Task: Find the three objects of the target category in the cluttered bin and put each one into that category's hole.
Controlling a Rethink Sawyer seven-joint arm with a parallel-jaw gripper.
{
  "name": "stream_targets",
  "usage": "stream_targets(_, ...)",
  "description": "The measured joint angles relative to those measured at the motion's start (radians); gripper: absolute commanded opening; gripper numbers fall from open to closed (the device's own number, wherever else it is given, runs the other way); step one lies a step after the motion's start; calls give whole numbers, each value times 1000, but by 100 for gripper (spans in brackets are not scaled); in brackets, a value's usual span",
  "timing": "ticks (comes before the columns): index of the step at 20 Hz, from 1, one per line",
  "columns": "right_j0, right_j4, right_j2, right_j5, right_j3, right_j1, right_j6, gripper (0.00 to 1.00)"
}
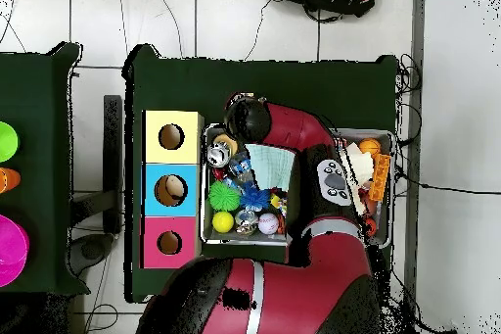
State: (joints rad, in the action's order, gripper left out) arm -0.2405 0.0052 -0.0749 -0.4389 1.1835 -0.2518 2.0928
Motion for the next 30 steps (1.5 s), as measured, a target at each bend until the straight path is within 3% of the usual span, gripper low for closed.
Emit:
stream_targets(8,8,0,0,-2,0,-5,0,0)
stream_targets(14,30,0,0,-60,0,-37,0,0)
stream_targets(19,53,0,5,-187,-2,-89,0,0)
stream_targets(21,70,1,10,-304,-9,-131,0,0)
stream_targets(24,80,8,11,-395,-15,-168,0,0)
stream_targets(30,90,43,11,-451,-11,-253,0,0)
